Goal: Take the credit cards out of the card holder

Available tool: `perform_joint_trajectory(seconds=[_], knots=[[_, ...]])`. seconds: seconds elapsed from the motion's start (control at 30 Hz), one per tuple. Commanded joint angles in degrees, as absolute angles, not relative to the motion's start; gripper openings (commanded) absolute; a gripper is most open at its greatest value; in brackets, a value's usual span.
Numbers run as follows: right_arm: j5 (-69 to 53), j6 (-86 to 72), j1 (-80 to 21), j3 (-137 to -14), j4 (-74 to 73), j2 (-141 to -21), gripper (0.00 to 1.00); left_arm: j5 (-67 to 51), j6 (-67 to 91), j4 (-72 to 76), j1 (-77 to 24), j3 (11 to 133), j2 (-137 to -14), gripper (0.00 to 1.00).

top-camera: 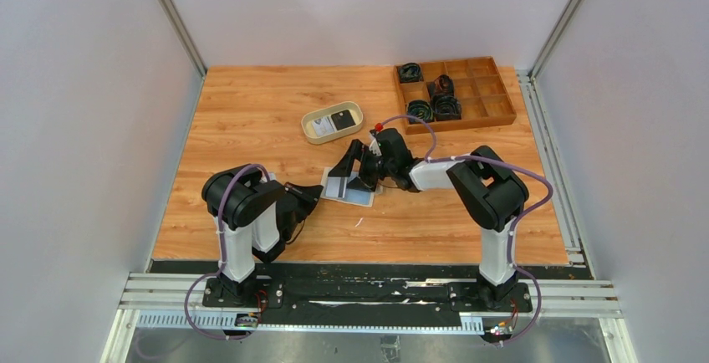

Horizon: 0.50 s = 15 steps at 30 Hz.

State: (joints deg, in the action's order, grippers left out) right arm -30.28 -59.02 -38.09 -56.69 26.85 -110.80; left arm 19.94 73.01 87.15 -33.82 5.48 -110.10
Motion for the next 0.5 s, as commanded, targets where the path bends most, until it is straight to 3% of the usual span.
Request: perform_joint_trajectory(seconds=[0.0,0.47], knots=[[-31.8,-65.2,-37.4,-54.6,30.2,-113.7,0.95,21.4,70.5,88.4,-33.4,5.3,-110.9,0.00],[-34.4,-66.2,-37.7,-57.1,31.5,-111.6,0.94,20.8,70.6,88.4,-33.4,5.6,-111.6,0.00]])
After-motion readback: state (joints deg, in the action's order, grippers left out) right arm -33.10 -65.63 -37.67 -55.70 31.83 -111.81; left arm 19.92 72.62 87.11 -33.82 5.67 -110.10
